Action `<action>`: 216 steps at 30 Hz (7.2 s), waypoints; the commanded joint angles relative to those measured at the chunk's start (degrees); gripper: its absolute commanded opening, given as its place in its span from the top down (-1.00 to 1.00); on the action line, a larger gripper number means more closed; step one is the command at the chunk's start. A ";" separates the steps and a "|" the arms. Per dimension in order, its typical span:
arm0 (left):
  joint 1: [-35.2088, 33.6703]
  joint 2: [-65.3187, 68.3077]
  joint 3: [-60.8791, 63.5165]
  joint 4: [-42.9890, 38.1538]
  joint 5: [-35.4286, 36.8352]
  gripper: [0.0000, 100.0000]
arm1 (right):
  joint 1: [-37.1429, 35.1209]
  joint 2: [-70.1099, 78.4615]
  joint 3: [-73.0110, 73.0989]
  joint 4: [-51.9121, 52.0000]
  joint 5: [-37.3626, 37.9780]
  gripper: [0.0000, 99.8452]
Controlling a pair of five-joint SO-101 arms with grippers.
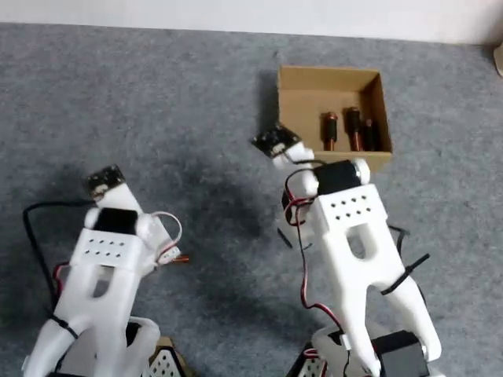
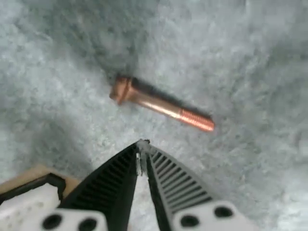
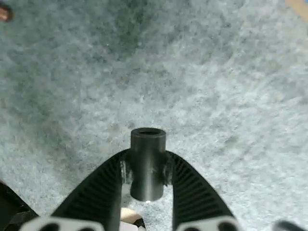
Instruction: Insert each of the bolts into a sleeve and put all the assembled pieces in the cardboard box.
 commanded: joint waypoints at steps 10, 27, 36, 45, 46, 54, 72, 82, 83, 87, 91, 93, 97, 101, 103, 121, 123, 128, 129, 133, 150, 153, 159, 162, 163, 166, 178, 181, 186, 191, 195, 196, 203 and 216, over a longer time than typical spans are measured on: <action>2.33 -1.19 4.26 -12.92 4.04 0.98 | 0.40 -2.24 3.65 -6.73 0.62 0.99; 3.74 -1.19 9.19 -17.93 4.57 0.45 | 0.48 -2.24 3.74 -7.16 0.79 0.99; 6.46 -1.19 11.38 -19.87 8.44 0.45 | 0.57 -2.24 4.00 -7.08 0.79 0.99; -1.01 -1.19 14.37 -25.14 8.53 0.45 | 0.57 -2.24 11.47 -13.32 0.88 0.99; -1.27 -1.19 15.08 -25.58 8.53 0.45 | 0.57 -2.24 11.91 -13.76 0.88 0.99; -3.12 -1.19 16.40 -26.29 8.53 0.45 | 0.57 -2.24 11.91 -13.93 0.88 0.99; -3.21 -1.10 16.48 -26.11 8.53 0.99 | 0.57 -2.24 12.26 -13.93 0.88 0.99; -2.86 -1.54 14.99 -26.20 5.10 0.99 | 0.57 -2.24 12.26 -14.02 0.88 0.99; -2.77 -1.54 13.76 -25.85 2.11 0.99 | 0.57 -2.24 12.26 -14.02 0.88 0.99; -2.86 -1.54 9.80 -25.76 -10.73 0.99 | 0.57 -2.33 12.26 -13.76 0.88 0.99; -2.86 -1.63 4.18 -25.76 -18.73 0.99 | 0.57 -8.22 12.35 -13.58 0.88 0.99; -2.77 -1.63 0.22 -25.67 -21.36 0.99 | 0.57 -14.37 12.35 -13.49 0.88 0.99; -2.77 -2.33 -12.70 -18.99 -25.32 0.99 | 0.31 -29.32 13.85 -11.56 0.88 0.99; -0.04 -8.75 -26.86 -12.75 -27.43 0.99 | 0.31 -44.79 18.33 -11.47 0.97 0.99; 3.47 -13.49 -31.25 -9.85 -27.34 0.99 | 0.31 -52.35 20.79 -11.56 0.97 0.99; 25.36 -39.25 -0.57 -47.56 -26.29 0.99 | -13.49 -82.42 44.53 -25.71 -4.92 0.99; 25.71 -41.19 3.47 -52.92 -26.02 0.99 | -13.67 -82.33 44.70 -29.23 -8.09 0.99; 25.80 -46.64 10.86 -57.23 -25.85 0.99 | -13.67 -82.33 49.10 -37.67 -10.90 0.99; 25.80 -47.52 11.65 -57.85 -25.32 0.99 | -13.67 -82.33 50.33 -39.96 -11.08 0.99; 25.36 -50.59 13.85 -58.46 -18.20 0.99 | -13.41 -82.33 56.13 -47.08 -11.16 0.99; 33.89 -51.56 21.93 -58.55 -12.57 0.99 | -9.10 -82.33 60.88 -49.71 -11.16 0.99; 33.19 -51.56 22.20 -58.55 -12.66 0.99 | -9.10 -82.33 60.88 -49.71 -11.16 0.99; 31.34 -51.56 22.37 -58.64 -12.66 0.99 | -9.45 -82.33 60.88 -49.63 -11.16 0.99; 29.49 -51.47 22.64 -60.66 -12.66 0.99 | -9.45 -82.33 60.79 -49.63 -11.25 0.99; 28.97 -51.47 22.99 -61.71 -12.66 0.99 | -9.54 -82.33 60.62 -49.63 -11.25 0.99; 28.88 -51.38 24.84 -64.70 -12.66 0.99 | -9.54 -82.33 59.38 -49.54 -13.01 0.99; 28.97 -48.92 19.38 -61.10 -17.67 0.99 | -13.67 -82.33 58.07 -49.45 -14.15 0.99; 28.97 -41.89 15.52 -58.02 -21.01 0.99 | -13.58 -82.33 58.07 -51.74 -14.07 0.99; 28.53 -31.16 12.26 -58.11 -20.66 0.99 | -13.58 -82.33 58.42 -54.11 -14.33 0.99; 28.97 -30.29 12.35 -58.11 -20.66 0.99 | -13.05 -82.33 58.33 -54.11 -14.33 0.99; 30.46 -29.76 12.97 -58.11 -19.69 0.99 | -8.66 -82.33 58.24 -54.99 -14.86 0.99; 31.25 -30.20 13.76 -58.11 -18.64 0.99 | -7.43 -82.33 58.51 -56.04 -16.18 0.99; 35.47 -30.02 16.13 -58.11 -18.20 0.99 | -2.51 -82.33 58.68 -58.15 -18.90 0.99; 32.84 -29.76 14.73 -58.11 -17.85 0.59 | -2.24 -82.33 58.77 -57.89 -18.81 0.99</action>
